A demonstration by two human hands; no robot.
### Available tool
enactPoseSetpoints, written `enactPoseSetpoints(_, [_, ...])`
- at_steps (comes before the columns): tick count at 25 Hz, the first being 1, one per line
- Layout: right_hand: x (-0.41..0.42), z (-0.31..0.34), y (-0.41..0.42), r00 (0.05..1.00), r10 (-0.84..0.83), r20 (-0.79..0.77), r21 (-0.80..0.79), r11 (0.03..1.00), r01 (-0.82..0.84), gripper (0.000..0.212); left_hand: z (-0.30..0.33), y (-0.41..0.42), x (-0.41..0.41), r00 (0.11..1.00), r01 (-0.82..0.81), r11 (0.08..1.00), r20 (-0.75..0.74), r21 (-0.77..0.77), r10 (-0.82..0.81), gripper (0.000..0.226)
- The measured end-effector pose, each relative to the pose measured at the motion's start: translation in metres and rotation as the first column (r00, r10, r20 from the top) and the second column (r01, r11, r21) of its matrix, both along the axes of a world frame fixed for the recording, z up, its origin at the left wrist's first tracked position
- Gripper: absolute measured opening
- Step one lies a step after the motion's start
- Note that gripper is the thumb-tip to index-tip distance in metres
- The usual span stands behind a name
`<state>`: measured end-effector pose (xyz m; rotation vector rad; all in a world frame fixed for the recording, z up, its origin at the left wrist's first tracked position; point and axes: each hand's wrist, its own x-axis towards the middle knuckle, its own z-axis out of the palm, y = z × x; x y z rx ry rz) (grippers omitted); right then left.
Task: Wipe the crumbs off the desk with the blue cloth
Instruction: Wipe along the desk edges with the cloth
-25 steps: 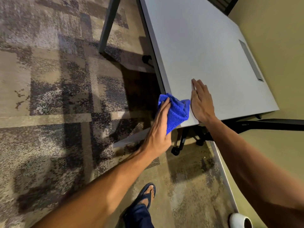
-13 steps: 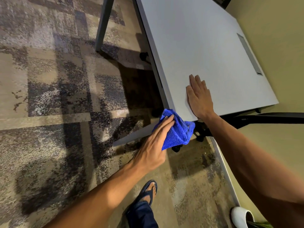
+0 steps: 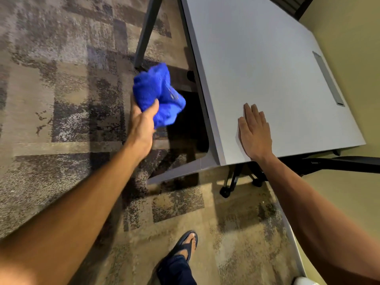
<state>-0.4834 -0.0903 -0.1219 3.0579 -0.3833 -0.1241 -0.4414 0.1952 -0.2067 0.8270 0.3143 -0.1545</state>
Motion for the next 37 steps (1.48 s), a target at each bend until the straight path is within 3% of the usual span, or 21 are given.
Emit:
enactPoseSetpoints(2, [0.0, 0.0, -0.001, 1.0, 0.001, 0.008, -0.006, 1.0, -0.001, 0.06, 0.009, -0.002, 0.032, 0.998, -0.056, 0.998, -0.012, 0.005, 0.056, 0.058])
enactPoseSetpoints(6, [0.0, -0.001, -0.001, 0.998, 0.011, 0.063, 0.034, 0.999, -0.013, 0.061, 0.021, -0.034, 0.063, 0.985, -0.145, 0.987, -0.107, -0.07, 0.137, 0.037])
enactPoseSetpoints(8, [-0.001, 0.0, 0.001, 0.997, 0.004, 0.072, 0.048, 0.999, -0.007, 0.063, 0.027, -0.053, 0.07, 0.973, -0.201, 0.97, -0.144, -0.135, 0.182, 0.036])
enactPoseSetpoints(11, [-0.002, 0.001, 0.004, 0.997, -0.002, 0.078, 0.059, 0.998, -0.002, 0.067, 0.033, -0.085, 0.066, 0.969, -0.223, 0.97, -0.136, -0.102, 0.208, 0.035])
enactPoseSetpoints(20, [-0.003, 0.0, 0.005, 0.993, -0.022, 0.119, 0.107, 0.994, 0.009, 0.064, 0.025, -0.12, -0.002, 0.98, -0.111, 0.99, 0.177, 0.09, 0.094, 0.023])
enactPoseSetpoints(22, [-0.003, 0.001, 0.005, 0.994, -0.021, 0.105, 0.112, 0.994, 0.009, 0.062, 0.023, -0.118, -0.029, 0.948, -0.121, 0.967, 0.314, 0.226, 0.045, 0.021])
enactPoseSetpoints(24, [-0.002, 0.002, 0.006, 0.994, -0.017, 0.107, 0.112, 0.994, 0.005, 0.059, 0.021, -0.115, -0.05, 0.873, -0.198, 0.899, 0.488, 0.391, -0.02, 0.035])
enactPoseSetpoints(26, [-0.001, 0.003, 0.007, 0.994, -0.021, 0.106, 0.109, 0.994, 0.009, 0.057, 0.019, -0.111, -0.06, 0.837, -0.226, 0.866, 0.544, 0.446, -0.061, 0.044])
enactPoseSetpoints(30, [-0.002, 0.004, 0.009, 0.995, -0.047, 0.092, 0.114, 0.993, 0.037, 0.057, 0.019, -0.116, -0.091, 0.869, -0.207, 0.894, 0.494, 0.396, -0.017, 0.03])
enactPoseSetpoints(34, [-0.004, 0.005, 0.012, 0.993, -0.061, 0.102, 0.131, 0.99, 0.047, 0.061, 0.027, -0.137, -0.132, 0.968, -0.194, 0.911, 0.223, 0.362, 0.118, 0.021])
enactPoseSetpoints(37, [-0.004, 0.007, 0.014, 0.991, -0.059, 0.118, 0.127, 0.991, 0.044, 0.063, 0.033, -0.14, -0.144, 0.977, -0.198, 0.927, 0.143, 0.318, 0.159, 0.014])
